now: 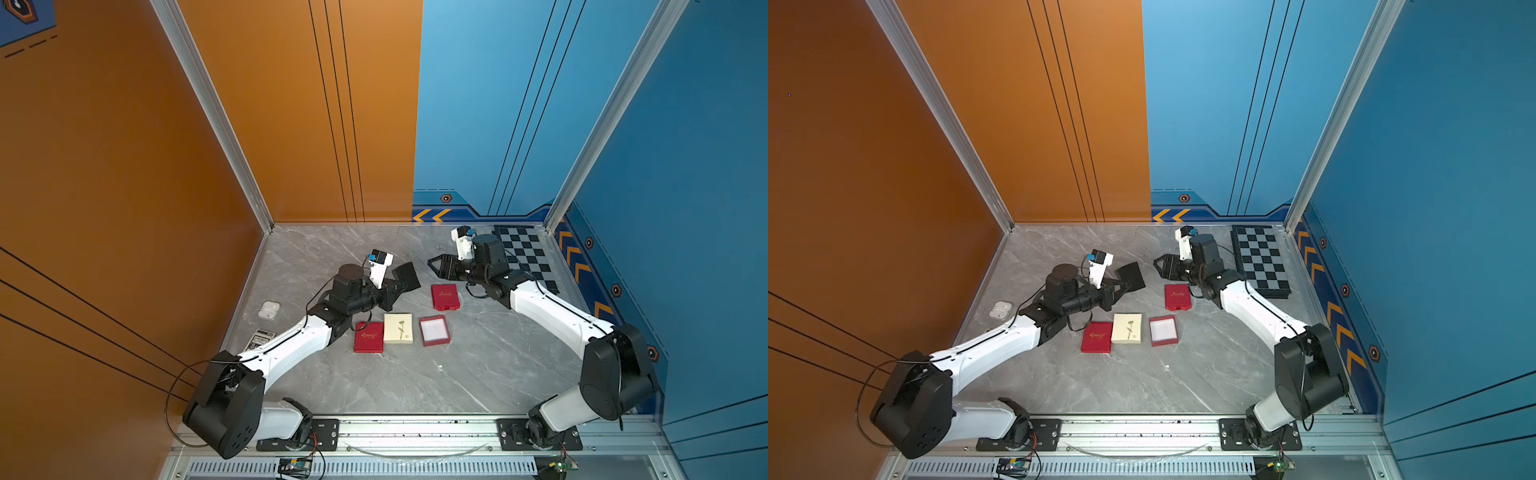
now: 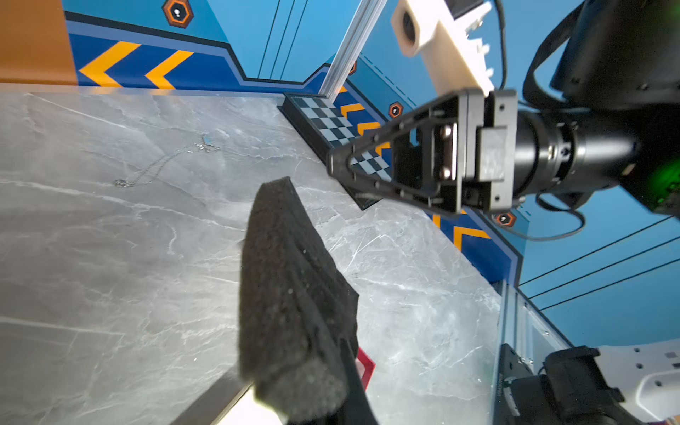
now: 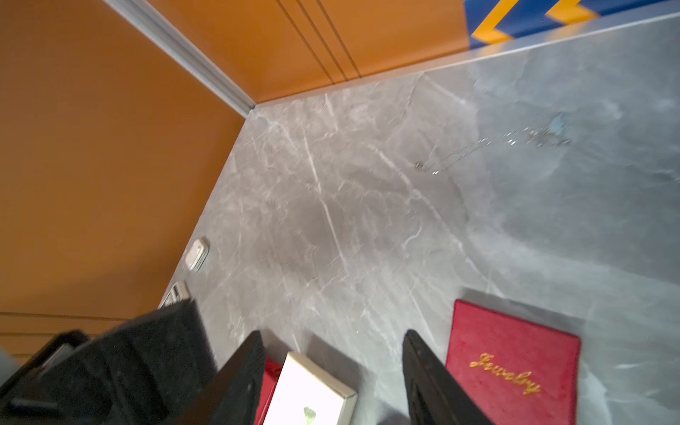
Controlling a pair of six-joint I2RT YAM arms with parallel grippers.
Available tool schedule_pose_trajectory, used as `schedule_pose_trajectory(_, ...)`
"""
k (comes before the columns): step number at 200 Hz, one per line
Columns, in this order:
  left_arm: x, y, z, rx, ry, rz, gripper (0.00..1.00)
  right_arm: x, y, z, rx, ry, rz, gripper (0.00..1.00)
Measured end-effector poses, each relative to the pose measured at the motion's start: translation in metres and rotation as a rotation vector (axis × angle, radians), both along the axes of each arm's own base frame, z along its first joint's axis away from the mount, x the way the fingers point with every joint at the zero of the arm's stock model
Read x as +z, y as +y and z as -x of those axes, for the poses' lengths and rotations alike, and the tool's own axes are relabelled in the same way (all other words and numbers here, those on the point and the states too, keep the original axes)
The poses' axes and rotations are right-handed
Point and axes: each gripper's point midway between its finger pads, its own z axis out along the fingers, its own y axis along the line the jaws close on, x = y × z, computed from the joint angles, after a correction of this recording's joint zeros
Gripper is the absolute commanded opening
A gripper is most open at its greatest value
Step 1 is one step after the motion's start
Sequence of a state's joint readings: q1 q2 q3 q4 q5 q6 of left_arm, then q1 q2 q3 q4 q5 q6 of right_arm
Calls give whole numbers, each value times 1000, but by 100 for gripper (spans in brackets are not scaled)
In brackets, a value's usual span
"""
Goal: Take the necklace out of the lift-off lid jewelry box
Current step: Place the necklace at the center of the board, then place the inner lining in the jewelry box.
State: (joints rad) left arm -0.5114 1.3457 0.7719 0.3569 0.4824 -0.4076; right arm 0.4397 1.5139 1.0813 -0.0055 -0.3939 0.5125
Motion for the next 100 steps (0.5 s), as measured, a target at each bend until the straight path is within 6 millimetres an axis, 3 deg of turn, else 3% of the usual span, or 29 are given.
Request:
schedule_pose_trajectory(43, 5, -11, 4, -63, 10, 58, 0, 10, 23, 33, 87, -5, -89, 65)
schedule_pose_trajectory(100, 20, -20, 10, -130, -11, 128, 0, 29, 31, 42, 122, -22, -172, 59)
